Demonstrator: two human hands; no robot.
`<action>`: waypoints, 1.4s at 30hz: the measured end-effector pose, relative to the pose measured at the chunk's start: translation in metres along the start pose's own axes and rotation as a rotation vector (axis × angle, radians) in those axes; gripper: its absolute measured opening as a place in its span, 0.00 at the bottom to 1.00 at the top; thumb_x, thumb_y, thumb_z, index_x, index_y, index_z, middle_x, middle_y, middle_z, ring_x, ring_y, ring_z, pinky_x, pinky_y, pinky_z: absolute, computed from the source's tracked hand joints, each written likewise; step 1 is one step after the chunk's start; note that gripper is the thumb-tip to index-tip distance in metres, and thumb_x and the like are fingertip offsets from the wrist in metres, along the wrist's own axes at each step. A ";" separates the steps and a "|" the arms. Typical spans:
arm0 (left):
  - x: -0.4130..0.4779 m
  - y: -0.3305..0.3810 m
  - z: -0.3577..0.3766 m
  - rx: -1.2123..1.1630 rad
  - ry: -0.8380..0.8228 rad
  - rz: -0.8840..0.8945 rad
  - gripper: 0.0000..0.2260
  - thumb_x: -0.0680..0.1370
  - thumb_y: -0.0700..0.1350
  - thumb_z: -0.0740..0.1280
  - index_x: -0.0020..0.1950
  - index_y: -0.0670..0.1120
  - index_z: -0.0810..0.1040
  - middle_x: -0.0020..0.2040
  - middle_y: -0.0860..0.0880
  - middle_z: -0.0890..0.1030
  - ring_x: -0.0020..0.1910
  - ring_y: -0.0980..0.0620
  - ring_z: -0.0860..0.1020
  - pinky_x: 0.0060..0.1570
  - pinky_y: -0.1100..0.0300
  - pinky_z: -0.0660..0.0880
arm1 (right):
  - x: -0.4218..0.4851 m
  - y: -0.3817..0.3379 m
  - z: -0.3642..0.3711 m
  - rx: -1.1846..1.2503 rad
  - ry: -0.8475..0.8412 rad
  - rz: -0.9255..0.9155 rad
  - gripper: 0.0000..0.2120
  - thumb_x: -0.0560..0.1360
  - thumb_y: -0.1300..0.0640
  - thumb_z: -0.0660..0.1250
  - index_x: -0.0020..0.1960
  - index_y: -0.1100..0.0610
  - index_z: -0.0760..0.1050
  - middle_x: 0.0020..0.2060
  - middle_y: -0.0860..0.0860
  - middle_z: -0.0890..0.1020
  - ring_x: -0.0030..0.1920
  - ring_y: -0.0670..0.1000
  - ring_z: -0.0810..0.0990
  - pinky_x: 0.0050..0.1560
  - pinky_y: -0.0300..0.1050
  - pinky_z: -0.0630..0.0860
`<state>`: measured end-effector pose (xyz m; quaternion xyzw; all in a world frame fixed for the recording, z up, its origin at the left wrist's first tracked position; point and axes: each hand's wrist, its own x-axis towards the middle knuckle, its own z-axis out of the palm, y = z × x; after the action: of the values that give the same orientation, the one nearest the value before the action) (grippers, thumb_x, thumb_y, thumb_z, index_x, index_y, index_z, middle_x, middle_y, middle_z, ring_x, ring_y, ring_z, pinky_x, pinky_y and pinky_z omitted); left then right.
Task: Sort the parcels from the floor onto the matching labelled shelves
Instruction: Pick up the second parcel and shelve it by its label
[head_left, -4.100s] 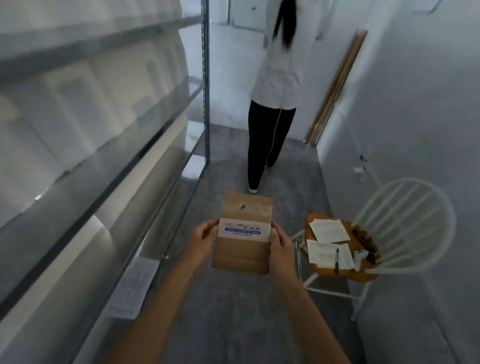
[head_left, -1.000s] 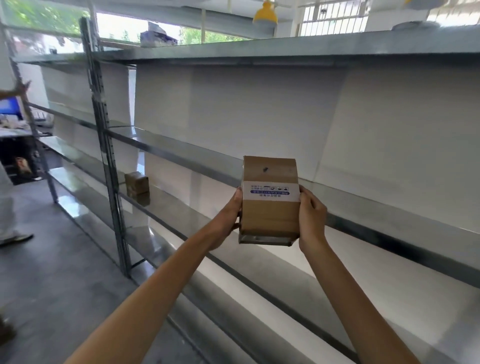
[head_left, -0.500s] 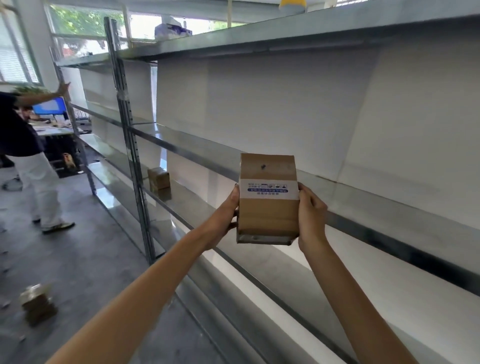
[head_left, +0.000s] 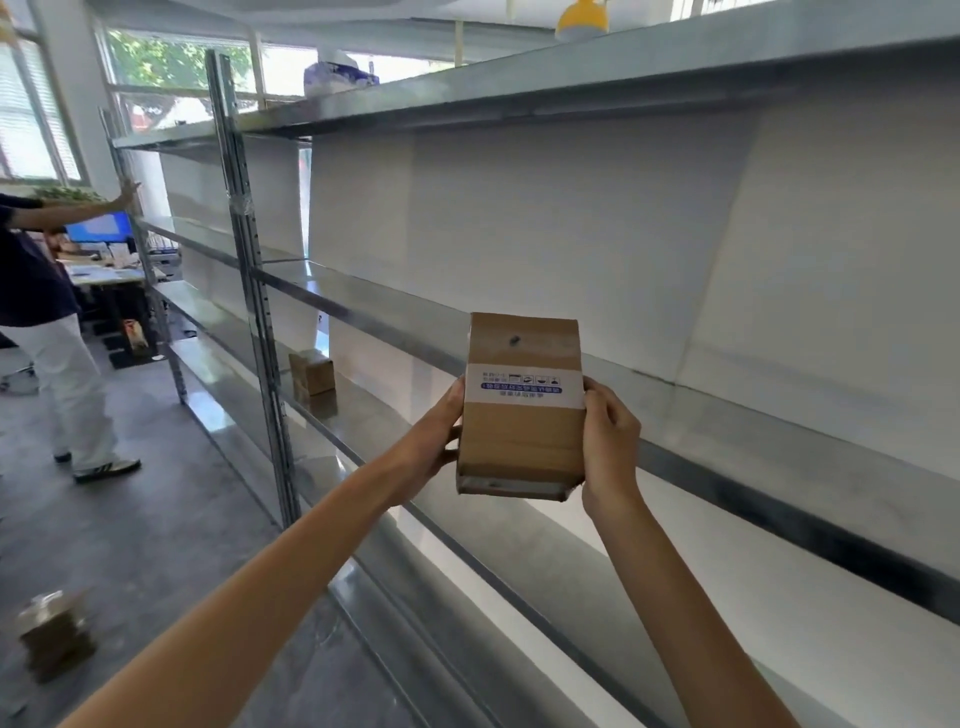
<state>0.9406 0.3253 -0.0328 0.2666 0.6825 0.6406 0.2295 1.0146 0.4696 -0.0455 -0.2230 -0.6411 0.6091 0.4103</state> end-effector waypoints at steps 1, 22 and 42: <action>0.005 0.002 -0.003 0.002 -0.004 0.008 0.26 0.78 0.61 0.45 0.73 0.54 0.61 0.68 0.49 0.69 0.67 0.48 0.67 0.64 0.53 0.66 | 0.003 -0.001 0.002 0.003 0.006 -0.002 0.14 0.81 0.54 0.52 0.55 0.49 0.77 0.49 0.48 0.80 0.45 0.45 0.77 0.45 0.43 0.76; 0.129 0.004 -0.175 -0.042 -0.157 0.072 0.19 0.78 0.63 0.46 0.56 0.61 0.74 0.65 0.48 0.76 0.66 0.47 0.72 0.69 0.46 0.66 | 0.061 0.010 0.183 -0.123 0.119 -0.035 0.17 0.81 0.50 0.52 0.58 0.54 0.76 0.55 0.53 0.80 0.53 0.53 0.78 0.56 0.55 0.78; 0.204 -0.017 -0.351 -0.061 -0.193 0.069 0.26 0.77 0.66 0.45 0.70 0.58 0.66 0.69 0.48 0.71 0.68 0.46 0.69 0.69 0.44 0.65 | 0.075 0.022 0.367 -0.128 0.047 -0.046 0.10 0.79 0.46 0.57 0.58 0.43 0.72 0.59 0.51 0.76 0.56 0.50 0.75 0.56 0.48 0.75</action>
<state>0.5558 0.1954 -0.0180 0.3432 0.6278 0.6400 0.2801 0.6745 0.3125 -0.0186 -0.2482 -0.6740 0.5519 0.4238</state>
